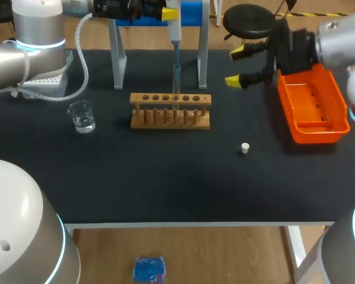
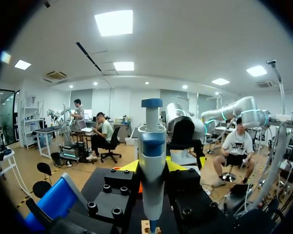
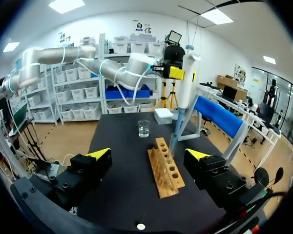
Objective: Invert the test tube, pick up the pipette, mount the tip to pipette, aspirate from beaker and dispense into the tube, eject the tip, return the pipette, and cap with the stopper.
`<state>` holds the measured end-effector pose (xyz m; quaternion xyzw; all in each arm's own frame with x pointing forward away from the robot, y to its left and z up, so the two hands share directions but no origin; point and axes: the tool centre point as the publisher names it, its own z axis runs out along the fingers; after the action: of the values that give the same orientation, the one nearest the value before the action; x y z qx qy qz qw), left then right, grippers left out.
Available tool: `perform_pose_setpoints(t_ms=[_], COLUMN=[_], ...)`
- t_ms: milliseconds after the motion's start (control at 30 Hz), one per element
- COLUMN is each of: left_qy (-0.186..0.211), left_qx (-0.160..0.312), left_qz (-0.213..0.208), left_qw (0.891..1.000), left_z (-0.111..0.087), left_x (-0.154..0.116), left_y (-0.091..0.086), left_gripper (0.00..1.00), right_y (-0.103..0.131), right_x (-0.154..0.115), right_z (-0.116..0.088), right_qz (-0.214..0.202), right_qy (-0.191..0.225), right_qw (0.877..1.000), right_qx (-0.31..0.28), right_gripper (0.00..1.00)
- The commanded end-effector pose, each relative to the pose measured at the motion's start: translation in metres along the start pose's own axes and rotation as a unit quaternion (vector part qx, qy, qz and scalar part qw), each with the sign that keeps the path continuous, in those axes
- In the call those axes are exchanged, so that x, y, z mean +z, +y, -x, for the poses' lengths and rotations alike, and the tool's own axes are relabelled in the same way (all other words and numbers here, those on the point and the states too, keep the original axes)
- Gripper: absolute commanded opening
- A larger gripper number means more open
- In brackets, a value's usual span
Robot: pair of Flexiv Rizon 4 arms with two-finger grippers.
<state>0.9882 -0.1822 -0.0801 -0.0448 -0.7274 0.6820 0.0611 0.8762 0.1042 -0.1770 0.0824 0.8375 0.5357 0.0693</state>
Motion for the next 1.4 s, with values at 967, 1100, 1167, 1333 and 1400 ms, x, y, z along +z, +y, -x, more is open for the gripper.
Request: perform_pose_setpoints(t_ms=[967,1100,1167,1333,1400], left_qy=[-0.002,-0.002,-0.002,-0.002,-0.002], left_qx=[0.0,0.0,0.0,0.0,0.0], left_qz=[0.001,0.001,0.001,0.001,0.001], left_qw=[1.0,1.0,1.0,1.0,1.0], left_z=[-0.001,-0.001,-0.001,-0.001,-0.001], left_x=[0.0,0.0,0.0,0.0,0.0], left_y=[-0.001,-0.001,-0.001,-0.001,-0.001], left_gripper=[0.0,0.0,0.0,0.0,0.0], right_y=[-0.031,-0.031,-0.031,-0.031,-0.031], right_x=[0.054,0.054,0.054,0.054,0.054], right_z=[0.02,0.02,0.02,0.02,0.02], right_qz=[0.029,0.029,0.029,0.029,0.029], right_qy=[-0.005,-0.005,-0.005,-0.005,-0.005], right_qw=[0.999,0.999,0.999,0.999,0.999], right_qx=[-0.011,-0.011,-0.011,-0.011,-0.011], right_gripper=[1.0,1.0,1.0,1.0,1.0])
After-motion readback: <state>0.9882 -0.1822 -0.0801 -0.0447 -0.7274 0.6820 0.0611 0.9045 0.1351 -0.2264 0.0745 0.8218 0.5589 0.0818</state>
